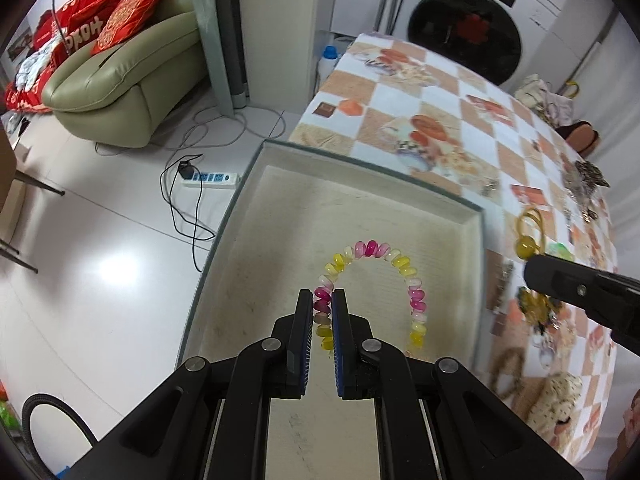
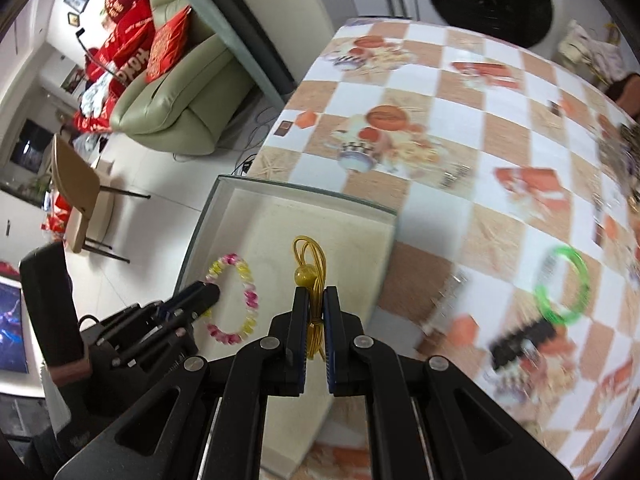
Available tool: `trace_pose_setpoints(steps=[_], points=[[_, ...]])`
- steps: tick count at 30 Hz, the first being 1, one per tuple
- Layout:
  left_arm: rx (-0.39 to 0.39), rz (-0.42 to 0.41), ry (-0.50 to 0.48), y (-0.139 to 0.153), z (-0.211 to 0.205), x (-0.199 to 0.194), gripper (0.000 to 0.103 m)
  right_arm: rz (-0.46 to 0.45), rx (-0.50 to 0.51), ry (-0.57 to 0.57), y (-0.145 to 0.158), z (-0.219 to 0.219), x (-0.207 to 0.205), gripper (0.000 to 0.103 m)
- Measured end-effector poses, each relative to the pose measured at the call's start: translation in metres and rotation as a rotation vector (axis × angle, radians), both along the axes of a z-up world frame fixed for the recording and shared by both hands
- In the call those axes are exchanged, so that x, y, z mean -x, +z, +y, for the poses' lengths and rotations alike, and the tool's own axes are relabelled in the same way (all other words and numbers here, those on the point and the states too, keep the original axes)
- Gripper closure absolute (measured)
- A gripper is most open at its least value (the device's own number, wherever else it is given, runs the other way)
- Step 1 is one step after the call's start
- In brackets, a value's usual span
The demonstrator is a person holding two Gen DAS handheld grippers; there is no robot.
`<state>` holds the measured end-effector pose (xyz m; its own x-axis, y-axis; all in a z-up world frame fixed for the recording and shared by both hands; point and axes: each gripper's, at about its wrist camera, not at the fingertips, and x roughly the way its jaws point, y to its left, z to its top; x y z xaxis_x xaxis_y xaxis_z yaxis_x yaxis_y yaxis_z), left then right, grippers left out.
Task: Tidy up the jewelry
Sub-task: 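Carry the bracelet into the white tray with the left tool while the right drops the hair tie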
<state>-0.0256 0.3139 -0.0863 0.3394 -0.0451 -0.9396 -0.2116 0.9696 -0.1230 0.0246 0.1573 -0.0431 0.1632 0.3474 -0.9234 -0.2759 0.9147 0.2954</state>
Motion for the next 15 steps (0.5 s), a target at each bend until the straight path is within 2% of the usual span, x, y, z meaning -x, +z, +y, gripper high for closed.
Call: trace_pose_setpoints(steps=[8, 15], points=[[-0.033, 0.047, 0.019, -0.035, 0.007, -0.019, 0.089, 0.084, 0.016, -0.028, -0.05, 0.016, -0.027, 0.096], [-0.088, 0.065, 0.002, -0.047, 0.003, -0.024, 0.089, 0.134, 0.039, -0.039, -0.08, 0.016, -0.032, 0.094]])
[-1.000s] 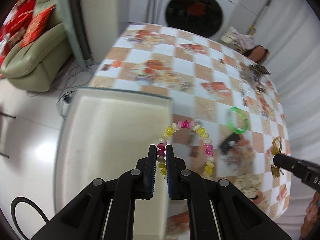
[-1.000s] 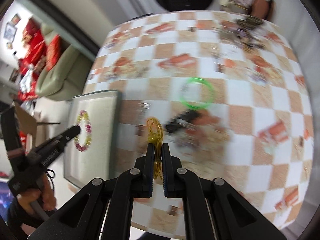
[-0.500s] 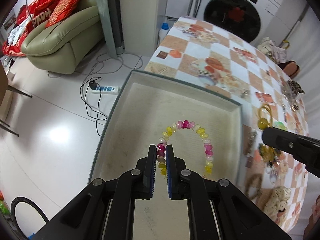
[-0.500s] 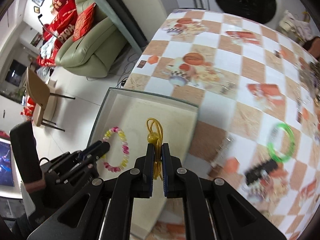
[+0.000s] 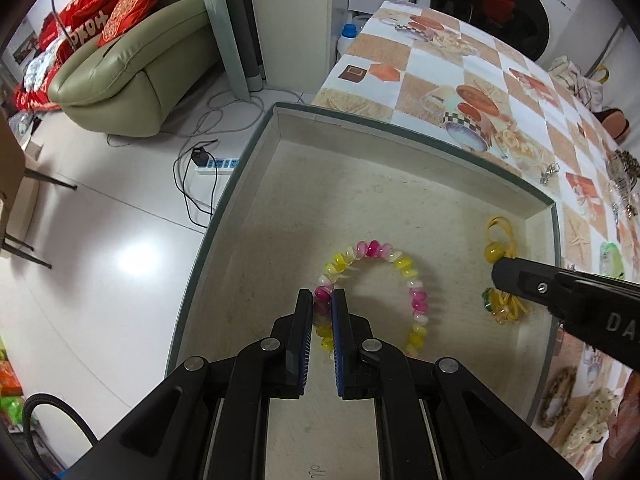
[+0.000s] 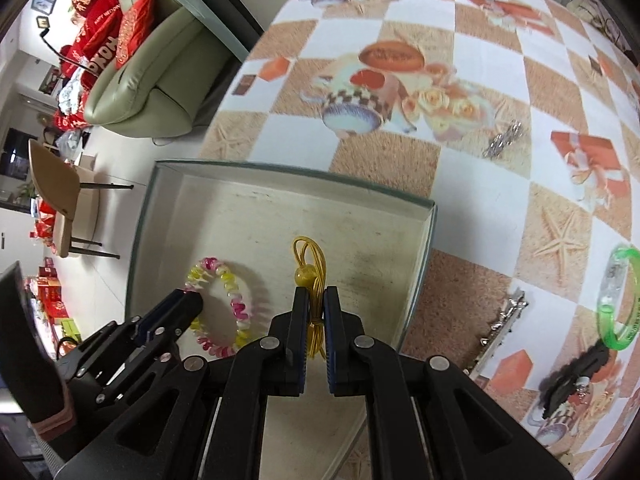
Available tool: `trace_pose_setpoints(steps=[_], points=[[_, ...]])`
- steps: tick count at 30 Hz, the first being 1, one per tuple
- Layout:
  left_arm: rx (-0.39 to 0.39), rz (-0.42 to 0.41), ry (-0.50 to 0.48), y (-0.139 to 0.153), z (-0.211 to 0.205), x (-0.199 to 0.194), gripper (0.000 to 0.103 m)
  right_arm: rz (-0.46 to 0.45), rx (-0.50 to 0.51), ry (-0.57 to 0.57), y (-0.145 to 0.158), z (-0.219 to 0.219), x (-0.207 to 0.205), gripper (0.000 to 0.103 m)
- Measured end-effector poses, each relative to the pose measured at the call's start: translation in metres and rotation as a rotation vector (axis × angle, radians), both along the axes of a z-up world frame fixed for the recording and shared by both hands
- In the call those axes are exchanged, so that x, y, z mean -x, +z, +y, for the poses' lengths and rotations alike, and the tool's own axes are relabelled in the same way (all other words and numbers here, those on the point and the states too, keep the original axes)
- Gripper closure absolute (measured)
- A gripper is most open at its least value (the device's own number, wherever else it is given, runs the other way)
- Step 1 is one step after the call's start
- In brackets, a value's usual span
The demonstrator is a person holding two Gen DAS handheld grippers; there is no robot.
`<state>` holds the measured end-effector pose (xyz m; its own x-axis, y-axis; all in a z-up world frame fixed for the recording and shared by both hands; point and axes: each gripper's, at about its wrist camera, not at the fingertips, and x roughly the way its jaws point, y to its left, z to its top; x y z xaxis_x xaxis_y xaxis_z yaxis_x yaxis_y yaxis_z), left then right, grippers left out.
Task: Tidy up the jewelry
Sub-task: 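Carry the bracelet into the white tray with the left tool while the right drops the hair tie, then move both open tools back over the table items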
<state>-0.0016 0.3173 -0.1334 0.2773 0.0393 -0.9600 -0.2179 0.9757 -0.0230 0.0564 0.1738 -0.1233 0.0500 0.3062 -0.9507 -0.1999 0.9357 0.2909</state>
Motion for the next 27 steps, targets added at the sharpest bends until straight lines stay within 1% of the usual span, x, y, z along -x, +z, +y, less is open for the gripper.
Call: trace_pose_setpoints(steps=[5, 6, 7, 8, 9, 10, 14, 16, 21, 22, 23, 24, 25, 27], points=[[-0.034, 0.002, -0.023, 0.002, -0.003, 0.0, 0.089, 0.018, 0.011, 0.008, -0.01, 0.002, -0.002, 0.094], [-0.037, 0.007, -0.025, 0.002, -0.003, 0.0, 0.089, 0.016, 0.006, 0.008, -0.01, 0.001, -0.002, 0.091], [-0.04, 0.009, -0.026, 0.003, -0.003, -0.001, 0.089, 0.017, -0.001, 0.011, -0.01, 0.001, -0.003, 0.088], [-0.043, 0.013, -0.025, 0.003, -0.003, -0.001, 0.089, 0.017, -0.002, 0.013, -0.011, 0.001, -0.003, 0.082], [-0.049, 0.016, -0.025, 0.003, -0.003, -0.002, 0.089, 0.012, 0.005, 0.015, -0.01, 0.001, -0.004, 0.072], [-0.055, 0.019, -0.025, 0.003, -0.004, -0.002, 0.089, 0.007, 0.006, 0.013, -0.008, 0.0, -0.005, 0.068], [-0.058, 0.017, -0.024, 0.008, -0.005, -0.001, 0.089, -0.011, -0.021, -0.015, 0.007, -0.007, -0.009, 0.066], [-0.057, 0.013, -0.023, 0.012, -0.006, -0.001, 0.089, -0.027, -0.034, -0.027, 0.017, -0.012, -0.01, 0.062], [-0.053, 0.027, -0.034, 0.018, -0.01, 0.0, 0.088, -0.073, -0.064, -0.056, 0.046, -0.024, -0.005, 0.056], [-0.053, 0.028, -0.035, 0.019, -0.01, 0.002, 0.065, -0.078, -0.069, -0.062, 0.051, -0.028, -0.004, 0.054], [-0.054, 0.03, -0.036, 0.02, -0.011, 0.003, 0.037, -0.081, -0.073, -0.068, 0.056, -0.032, -0.002, 0.053], [-0.071, 0.026, -0.024, 0.024, -0.012, 0.004, 0.0, -0.082, -0.075, -0.072, 0.059, -0.035, -0.001, 0.052], [-0.093, 0.0, -0.013, 0.029, -0.012, 0.007, 0.0, -0.083, -0.075, -0.076, 0.061, -0.039, 0.002, 0.052], [-0.094, 0.007, -0.019, 0.031, -0.013, 0.008, 0.0, -0.083, -0.077, -0.083, 0.066, -0.045, 0.005, 0.051]])
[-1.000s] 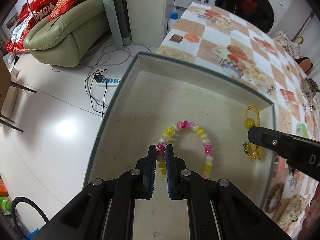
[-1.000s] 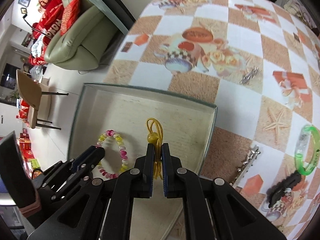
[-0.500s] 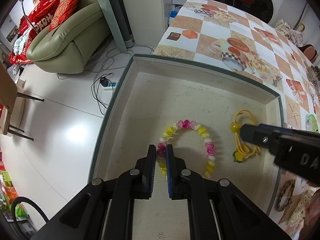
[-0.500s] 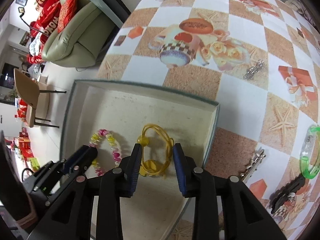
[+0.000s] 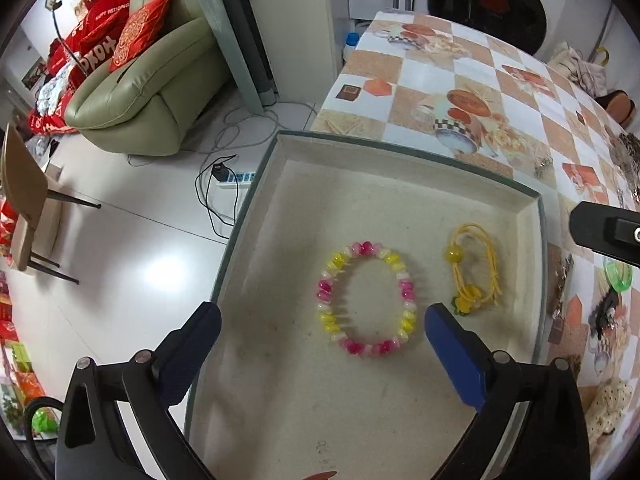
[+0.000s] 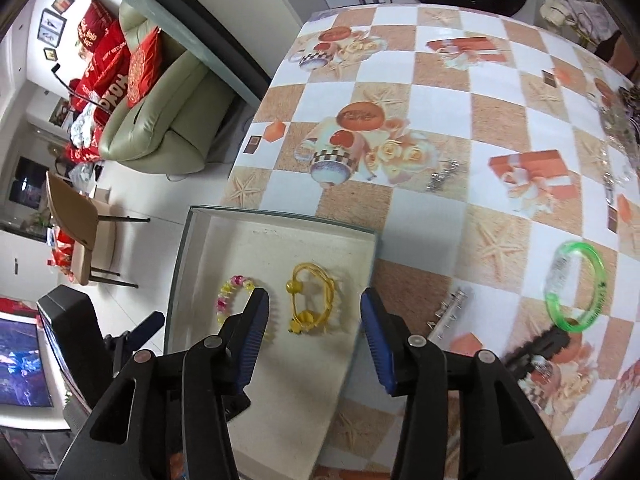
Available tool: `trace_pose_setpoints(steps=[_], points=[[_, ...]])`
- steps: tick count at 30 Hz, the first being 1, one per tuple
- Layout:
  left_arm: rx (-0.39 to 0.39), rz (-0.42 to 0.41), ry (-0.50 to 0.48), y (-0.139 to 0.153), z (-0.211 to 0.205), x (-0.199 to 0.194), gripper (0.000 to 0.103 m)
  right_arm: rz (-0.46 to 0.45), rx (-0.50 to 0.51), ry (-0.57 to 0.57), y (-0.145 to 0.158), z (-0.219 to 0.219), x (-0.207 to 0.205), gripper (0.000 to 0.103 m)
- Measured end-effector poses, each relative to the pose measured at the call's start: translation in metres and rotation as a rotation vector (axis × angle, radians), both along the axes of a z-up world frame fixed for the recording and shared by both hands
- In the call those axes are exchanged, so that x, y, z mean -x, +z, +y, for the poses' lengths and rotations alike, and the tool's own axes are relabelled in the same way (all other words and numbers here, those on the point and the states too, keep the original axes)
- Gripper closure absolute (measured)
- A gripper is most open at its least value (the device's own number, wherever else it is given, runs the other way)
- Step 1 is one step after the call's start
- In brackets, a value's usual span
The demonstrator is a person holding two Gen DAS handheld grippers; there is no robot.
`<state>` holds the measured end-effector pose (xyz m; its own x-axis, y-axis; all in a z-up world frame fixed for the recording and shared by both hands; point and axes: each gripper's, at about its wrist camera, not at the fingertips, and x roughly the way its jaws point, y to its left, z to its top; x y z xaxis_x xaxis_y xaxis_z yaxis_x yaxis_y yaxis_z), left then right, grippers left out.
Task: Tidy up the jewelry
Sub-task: 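Move both open tools back over the table items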
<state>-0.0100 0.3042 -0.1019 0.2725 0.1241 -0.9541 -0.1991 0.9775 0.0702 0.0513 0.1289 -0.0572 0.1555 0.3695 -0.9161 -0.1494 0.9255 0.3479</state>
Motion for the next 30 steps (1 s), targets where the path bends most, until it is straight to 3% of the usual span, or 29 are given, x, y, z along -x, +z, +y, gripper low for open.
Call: trace_pose_setpoints(steps=[3, 10, 17, 19, 26, 28, 30], points=[[0.001, 0.008, 0.006, 0.005, -0.003, 0.002, 0.0, 0.011, 0.005, -0.008, 0.004, -0.01, 0.007, 0.047], [-0.027, -0.023, -0.031, 0.028, -0.021, 0.012, 0.0, 0.028, 0.002, -0.032, 0.014, -0.042, 0.021, 0.022], [0.014, -0.018, -0.054, 0.049, -0.045, 0.016, 0.0, 0.032, -0.008, -0.11, 0.023, -0.091, 0.027, 0.02], [0.006, -0.018, -0.06, 0.052, -0.054, 0.016, 0.0, 0.03, -0.011, -0.139, 0.025, -0.108, 0.03, 0.01], [-0.004, -0.003, -0.108, 0.056, -0.09, 0.017, 0.0, 0.011, -0.027, -0.237, 0.031, -0.16, 0.045, 0.01], [-0.009, 0.006, -0.121, 0.057, -0.101, 0.018, 0.0, 0.0, -0.024, -0.258, 0.032, -0.174, 0.051, 0.0], [-0.012, 0.008, -0.137, 0.058, -0.111, 0.019, 0.0, -0.021, -0.025, -0.276, 0.035, -0.186, 0.056, 0.0]])
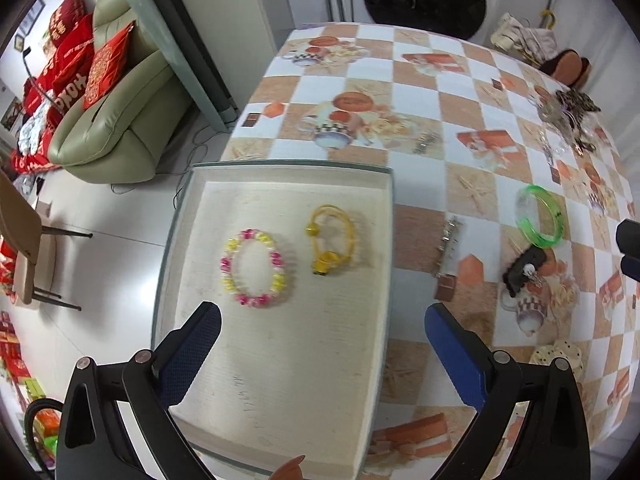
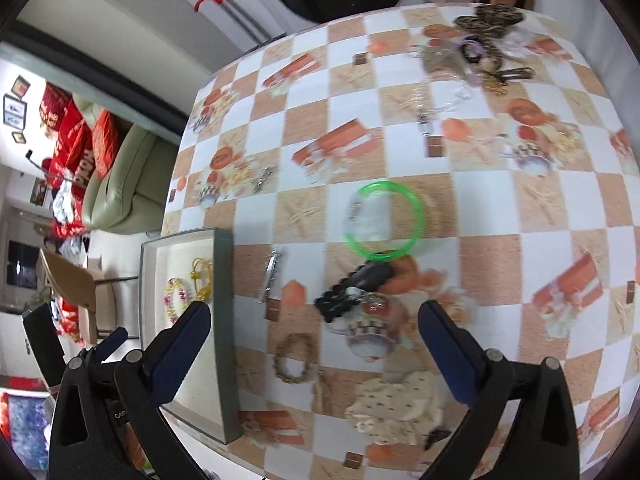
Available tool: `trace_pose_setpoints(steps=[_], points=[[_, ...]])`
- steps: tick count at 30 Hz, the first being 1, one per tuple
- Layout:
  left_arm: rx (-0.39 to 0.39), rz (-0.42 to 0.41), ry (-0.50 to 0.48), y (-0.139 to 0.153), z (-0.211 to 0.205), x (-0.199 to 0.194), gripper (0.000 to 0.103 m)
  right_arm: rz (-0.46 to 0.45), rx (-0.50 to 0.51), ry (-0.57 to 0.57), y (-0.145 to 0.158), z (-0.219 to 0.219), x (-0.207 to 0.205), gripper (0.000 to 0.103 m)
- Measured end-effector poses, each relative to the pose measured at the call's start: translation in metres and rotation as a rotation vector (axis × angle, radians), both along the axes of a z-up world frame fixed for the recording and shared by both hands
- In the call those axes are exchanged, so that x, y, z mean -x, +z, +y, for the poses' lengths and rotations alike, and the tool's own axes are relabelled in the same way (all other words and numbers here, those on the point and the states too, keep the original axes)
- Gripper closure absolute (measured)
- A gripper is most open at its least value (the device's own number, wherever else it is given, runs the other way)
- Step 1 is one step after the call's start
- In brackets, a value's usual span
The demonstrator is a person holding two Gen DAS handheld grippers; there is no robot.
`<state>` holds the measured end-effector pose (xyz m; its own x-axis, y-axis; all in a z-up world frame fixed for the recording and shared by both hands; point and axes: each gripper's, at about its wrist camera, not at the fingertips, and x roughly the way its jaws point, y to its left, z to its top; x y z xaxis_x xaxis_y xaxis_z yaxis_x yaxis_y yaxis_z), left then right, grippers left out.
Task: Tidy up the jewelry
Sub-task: 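Move both open tools back over the table items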
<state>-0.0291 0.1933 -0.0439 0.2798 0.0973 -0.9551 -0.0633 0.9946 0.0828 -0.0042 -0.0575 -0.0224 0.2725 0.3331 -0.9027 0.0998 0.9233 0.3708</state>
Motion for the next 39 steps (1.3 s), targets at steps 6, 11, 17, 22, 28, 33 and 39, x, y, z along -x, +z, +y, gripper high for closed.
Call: trace_pose_setpoints(steps=[6, 11, 17, 22, 28, 33, 39], points=[[-0.009, -0.004, -0.045, 0.003, -0.029, 0.002, 0.0, -0.031, 0.019, -0.054, 0.004, -0.035, 0.009, 0.0], [0.009, -0.005, -0.048, 0.001, -0.04, 0.0, 0.0, 0.003, 0.056, -0.075, -0.001, -0.057, 0.016, 0.0], [0.047, 0.021, -0.067, -0.008, -0.047, 0.001, 0.0, 0.062, 0.067, -0.079, -0.013, -0.075, 0.023, 0.0], [0.062, 0.039, -0.099, -0.017, -0.058, 0.0, 0.0, 0.115, 0.034, -0.108, -0.026, -0.085, 0.027, 0.0], [0.066, 0.046, -0.136, -0.026, -0.072, -0.008, 0.0, 0.136, 0.043, -0.107, -0.035, -0.089, 0.02, 0.0], [0.062, 0.035, -0.179, -0.03, -0.083, -0.02, 0.0, 0.136, 0.052, -0.093, -0.037, -0.086, 0.007, 0.0], [0.073, 0.019, -0.221, -0.034, -0.089, -0.038, 0.0, 0.13, 0.068, -0.081, -0.039, -0.085, -0.011, 0.0]])
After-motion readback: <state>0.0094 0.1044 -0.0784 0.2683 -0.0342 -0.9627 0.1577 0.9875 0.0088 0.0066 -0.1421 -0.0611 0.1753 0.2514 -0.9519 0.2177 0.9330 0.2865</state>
